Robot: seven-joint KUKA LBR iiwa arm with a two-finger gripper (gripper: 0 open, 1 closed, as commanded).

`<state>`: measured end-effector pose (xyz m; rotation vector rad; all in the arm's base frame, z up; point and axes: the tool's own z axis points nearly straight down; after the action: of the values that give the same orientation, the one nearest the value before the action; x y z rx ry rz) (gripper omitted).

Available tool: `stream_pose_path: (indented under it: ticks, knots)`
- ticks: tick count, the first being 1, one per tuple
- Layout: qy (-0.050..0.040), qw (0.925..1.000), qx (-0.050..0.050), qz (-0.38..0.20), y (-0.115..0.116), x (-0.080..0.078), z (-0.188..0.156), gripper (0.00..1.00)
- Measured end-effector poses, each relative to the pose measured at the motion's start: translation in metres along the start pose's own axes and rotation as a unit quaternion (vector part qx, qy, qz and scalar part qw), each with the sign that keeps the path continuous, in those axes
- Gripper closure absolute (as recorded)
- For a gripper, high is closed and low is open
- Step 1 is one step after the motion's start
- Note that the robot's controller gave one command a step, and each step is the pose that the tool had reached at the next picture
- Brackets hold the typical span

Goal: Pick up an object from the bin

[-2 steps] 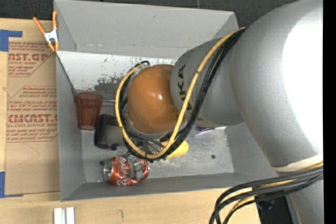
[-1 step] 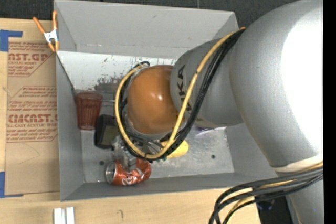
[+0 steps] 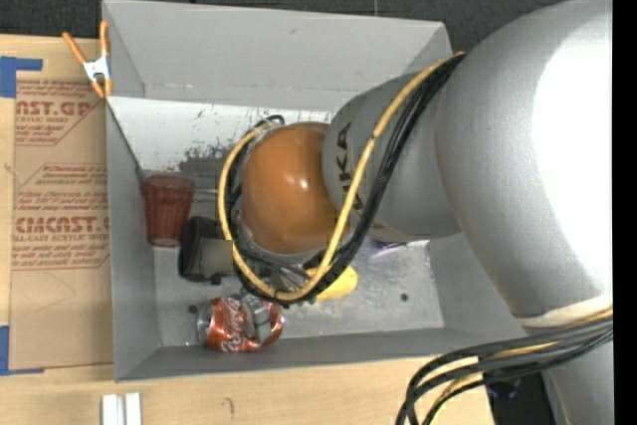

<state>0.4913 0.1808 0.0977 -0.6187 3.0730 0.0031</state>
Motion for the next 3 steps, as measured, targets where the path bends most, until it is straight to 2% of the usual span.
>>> stream_pose_path:
  ticks: [1,2,3]
  knots:
    - [0.0000,1.0000,0.000,0.000,0.000,0.000,0.000,0.00]
    - [0.0059,0.9995,0.000,-0.031,-0.002,-0.004,-0.043,0.00]
    - [-0.0005,0.9992,0.000,-0.040,-0.003,-0.003,-0.065,0.00]
